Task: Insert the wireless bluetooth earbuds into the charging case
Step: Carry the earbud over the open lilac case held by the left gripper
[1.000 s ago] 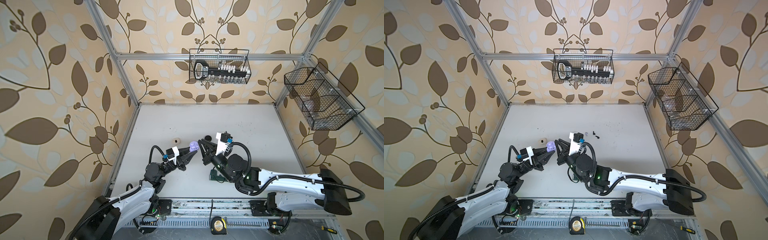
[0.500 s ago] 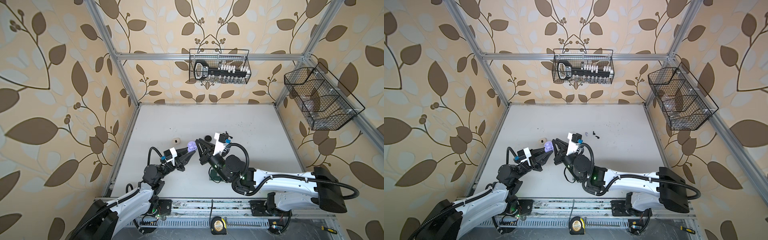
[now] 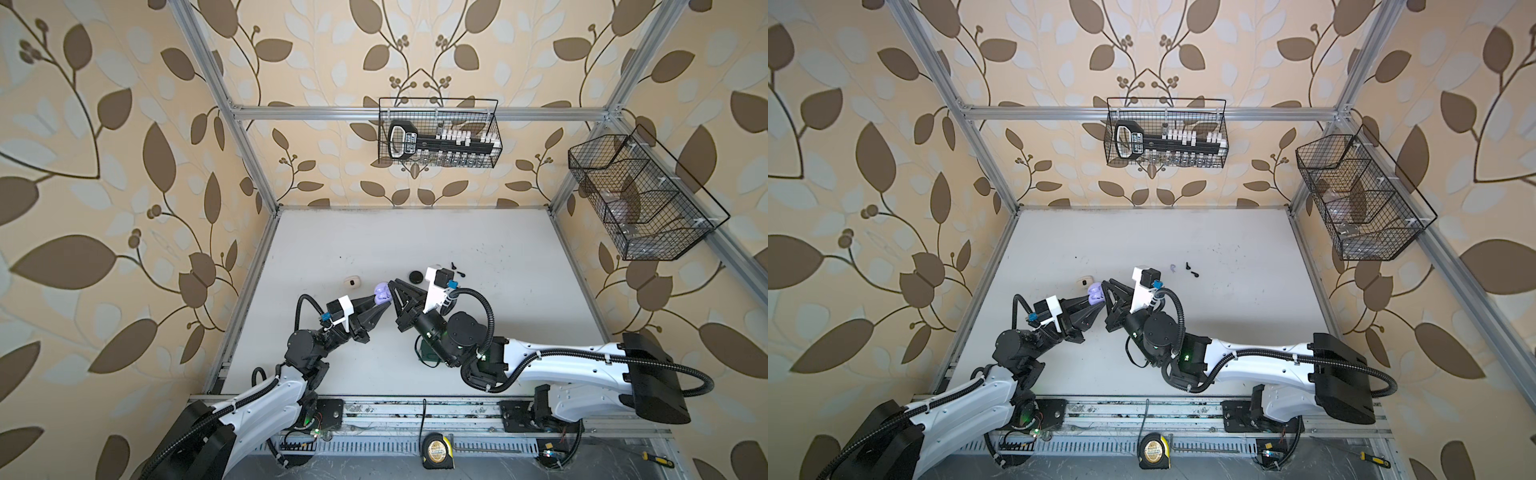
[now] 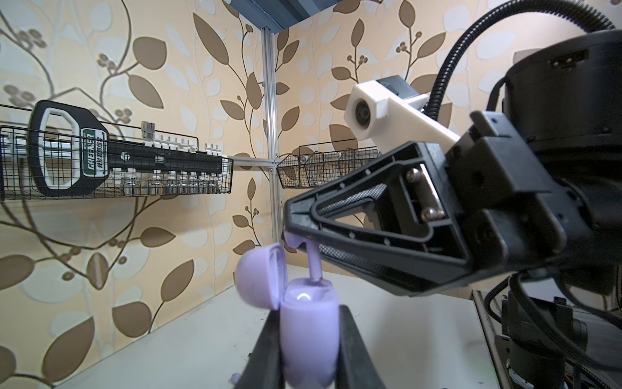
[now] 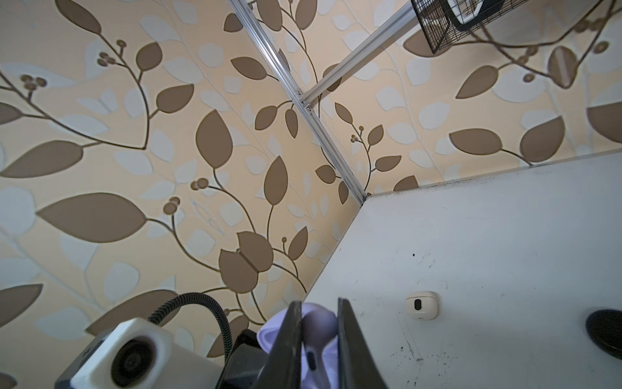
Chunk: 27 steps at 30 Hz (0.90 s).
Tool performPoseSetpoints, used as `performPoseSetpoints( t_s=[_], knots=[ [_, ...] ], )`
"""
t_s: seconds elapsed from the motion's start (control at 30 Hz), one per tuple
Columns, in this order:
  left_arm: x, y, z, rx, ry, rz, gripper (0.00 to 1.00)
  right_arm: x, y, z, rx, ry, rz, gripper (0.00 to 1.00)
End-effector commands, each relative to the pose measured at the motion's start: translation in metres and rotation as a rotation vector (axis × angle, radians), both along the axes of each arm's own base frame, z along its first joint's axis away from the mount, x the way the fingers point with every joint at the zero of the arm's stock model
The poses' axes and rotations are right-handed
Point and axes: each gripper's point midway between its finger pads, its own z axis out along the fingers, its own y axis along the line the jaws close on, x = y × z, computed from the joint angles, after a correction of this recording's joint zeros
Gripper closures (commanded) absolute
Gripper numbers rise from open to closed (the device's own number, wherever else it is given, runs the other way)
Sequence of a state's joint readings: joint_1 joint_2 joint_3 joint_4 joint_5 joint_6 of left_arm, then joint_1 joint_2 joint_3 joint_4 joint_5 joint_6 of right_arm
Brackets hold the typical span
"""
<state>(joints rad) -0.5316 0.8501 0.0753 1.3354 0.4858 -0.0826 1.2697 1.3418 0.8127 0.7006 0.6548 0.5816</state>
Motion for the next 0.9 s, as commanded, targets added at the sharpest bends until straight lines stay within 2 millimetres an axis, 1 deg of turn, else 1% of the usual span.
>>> performPoseSetpoints(
  t_s=[0.0, 0.2, 0.87],
  knots=[
    [-0.009, 0.005, 0.015, -0.048, -0.058, -0.003, 1.0, 0.0, 0.005, 0.014, 0.049, -0.003, 0.001, 0.83],
    [-0.009, 0.005, 0.015, -0.048, -0.056, 0.0, 1.0, 0.0, 0.008, 0.009, 0.044, 0.006, 0.007, 0.84],
    [-0.008, 0.006, 0.014, -0.051, -0.056, 0.009, 1.0, -0.015, 0.021, 0.003, 0.037, 0.001, 0.038, 0.84]
  ],
)
